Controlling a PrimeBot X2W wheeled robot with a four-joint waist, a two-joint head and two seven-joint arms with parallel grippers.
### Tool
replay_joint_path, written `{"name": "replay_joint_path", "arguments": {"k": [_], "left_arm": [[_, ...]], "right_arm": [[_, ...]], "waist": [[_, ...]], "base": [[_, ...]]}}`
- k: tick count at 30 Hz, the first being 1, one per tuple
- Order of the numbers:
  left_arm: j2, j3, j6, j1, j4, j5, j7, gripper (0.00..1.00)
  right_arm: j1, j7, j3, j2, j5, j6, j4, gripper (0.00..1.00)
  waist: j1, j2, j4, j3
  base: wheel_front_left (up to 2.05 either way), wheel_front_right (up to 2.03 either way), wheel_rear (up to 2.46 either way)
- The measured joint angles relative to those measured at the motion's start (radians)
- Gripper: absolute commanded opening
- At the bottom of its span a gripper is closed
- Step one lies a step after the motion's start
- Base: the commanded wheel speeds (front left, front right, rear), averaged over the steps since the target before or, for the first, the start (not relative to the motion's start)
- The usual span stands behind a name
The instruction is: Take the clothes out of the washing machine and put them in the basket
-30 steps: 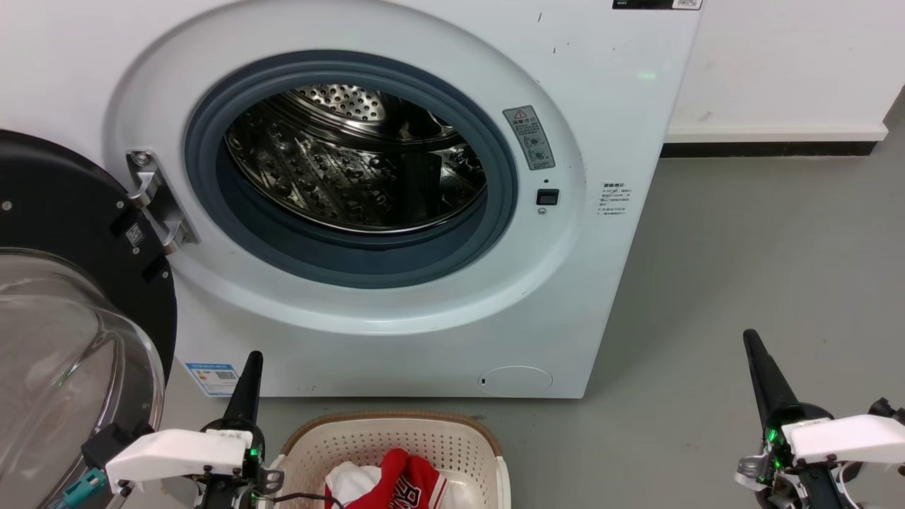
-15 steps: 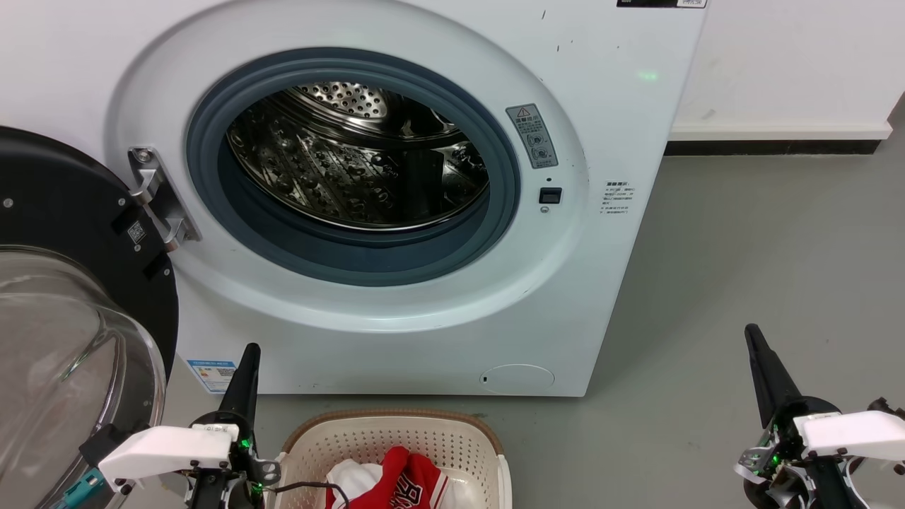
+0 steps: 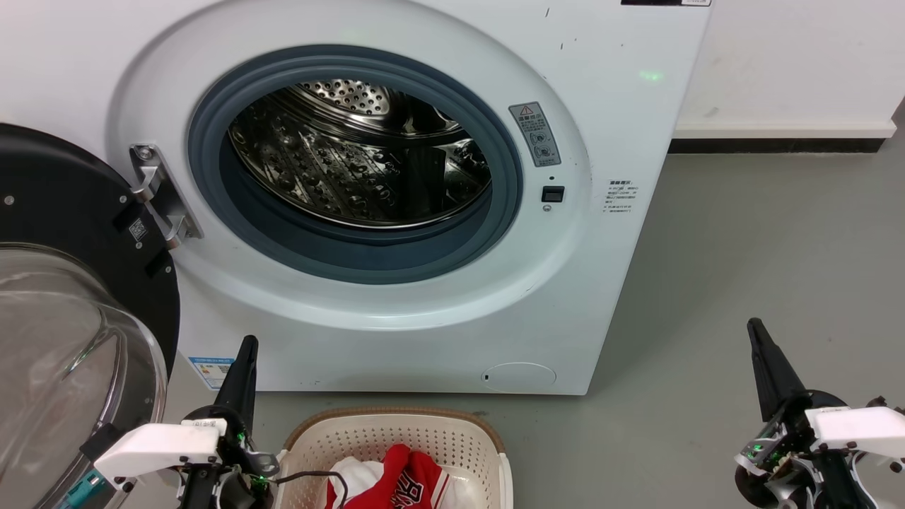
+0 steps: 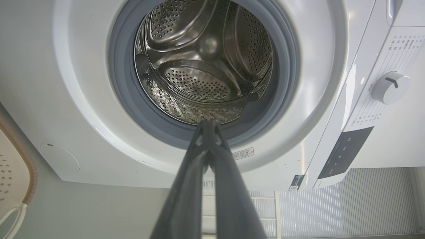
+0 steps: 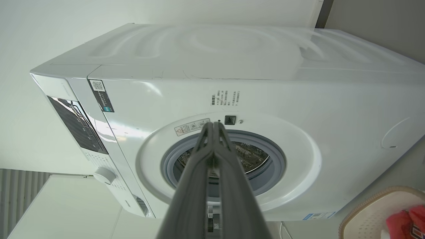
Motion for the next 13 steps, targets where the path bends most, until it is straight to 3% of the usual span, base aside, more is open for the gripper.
{"name": "replay_joint_path", "arguments": {"k": [13], "left_arm": [[-0.001,0.005,-0.007,-0.005,0.004,-0.038,0.009,0.0]], "right_arm": [[-0.008,0.009,-0.007,0.003,0.039,0.0,0.007,0.0]], "waist": [[0.0,0.0,0.002,0.002]], "base": [[0.0,0.0,0.0]]}}
